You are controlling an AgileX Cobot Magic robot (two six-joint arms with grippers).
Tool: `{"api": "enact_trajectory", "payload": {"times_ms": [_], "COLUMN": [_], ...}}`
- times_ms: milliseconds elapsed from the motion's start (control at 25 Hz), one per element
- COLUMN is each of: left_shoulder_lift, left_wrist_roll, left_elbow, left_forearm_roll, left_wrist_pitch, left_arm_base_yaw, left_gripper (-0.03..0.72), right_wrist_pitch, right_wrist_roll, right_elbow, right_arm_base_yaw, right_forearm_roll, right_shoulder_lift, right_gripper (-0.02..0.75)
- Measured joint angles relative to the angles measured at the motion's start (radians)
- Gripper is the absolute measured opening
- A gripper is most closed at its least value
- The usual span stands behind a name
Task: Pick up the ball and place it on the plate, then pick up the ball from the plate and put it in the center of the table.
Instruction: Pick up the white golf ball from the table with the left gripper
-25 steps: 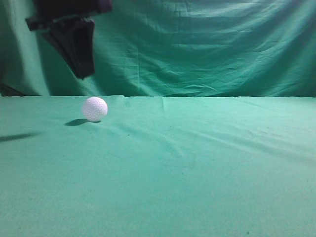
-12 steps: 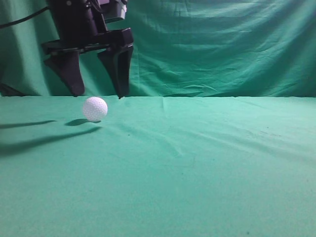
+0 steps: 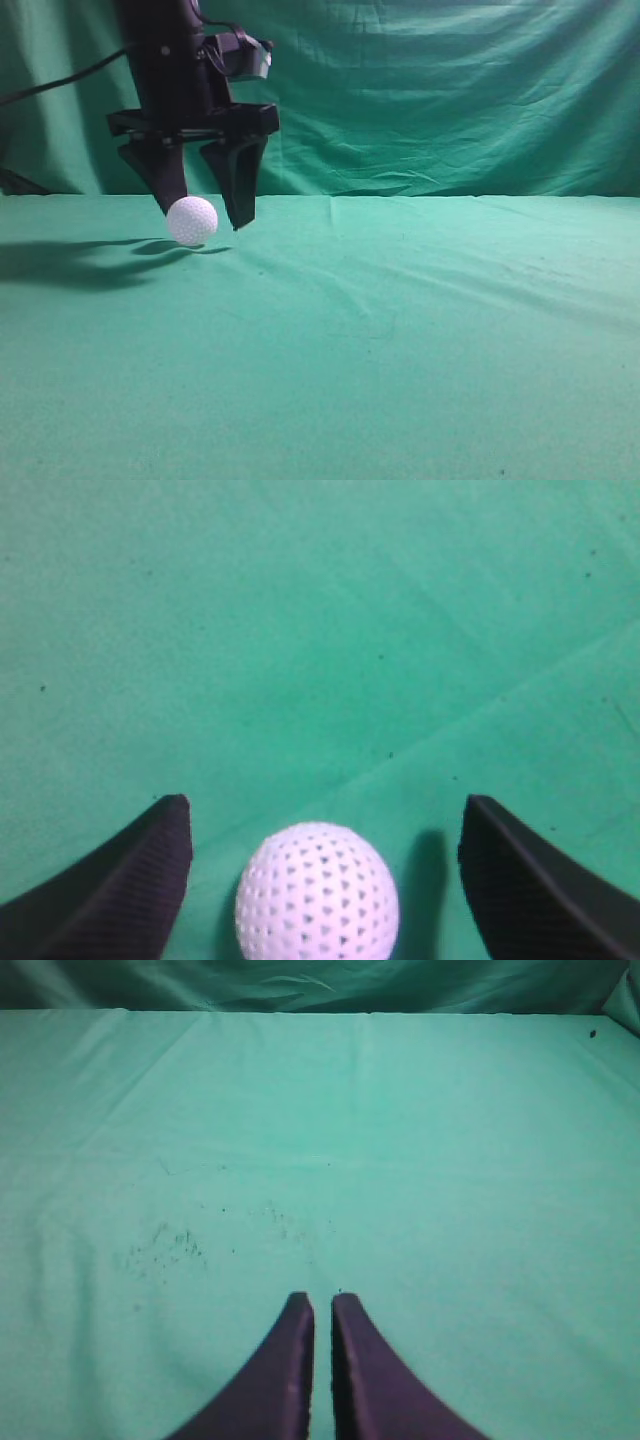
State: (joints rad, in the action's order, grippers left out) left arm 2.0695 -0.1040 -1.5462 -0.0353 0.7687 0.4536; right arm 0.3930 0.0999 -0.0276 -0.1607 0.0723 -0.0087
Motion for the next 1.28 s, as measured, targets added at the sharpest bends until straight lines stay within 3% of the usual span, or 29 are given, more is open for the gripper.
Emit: {"api": "enact_trajectory", "payload": {"times_ms": [320, 520, 840, 1080, 1280], "left_shoulder_lift": [0.03, 0.03, 0.022, -0.105, -0.237], "left_wrist_roll": [0.006, 0.012, 0.02, 0.023, 0.023], "left_elbow": [-0.018, -0.02, -0.022, -0.022, 0.029], "left_forearm_roll": [0.001, 0.033, 0.051, 0.052, 0.052], "left_wrist_pitch": [0.014, 0.041, 0.111, 0.223, 0.337], "left_arm_base_yaw": [0.0, 0.0, 0.0, -0.002, -0.065], "left_gripper": [0.54, 0.304, 0.309, 0.309, 0.309], "right_wrist_pitch": [0.0, 0.0, 0.0, 0.0, 0.0], "right_wrist_roll": [0.0, 0.0, 0.0, 0.0, 0.0], "right_elbow": [0.0, 0.0, 0.0, 0.0, 0.0], "right_arm_base_yaw": [0.0, 0.0, 0.0, 0.0, 0.0], "right_forearm_roll": [0.0, 0.0, 0.0, 0.0, 0.0], "right_shoulder_lift": [0.0, 0.0, 0.0, 0.0, 0.0], "right_gripper": [0.064, 0.064, 0.064, 0.064, 0.064]}}
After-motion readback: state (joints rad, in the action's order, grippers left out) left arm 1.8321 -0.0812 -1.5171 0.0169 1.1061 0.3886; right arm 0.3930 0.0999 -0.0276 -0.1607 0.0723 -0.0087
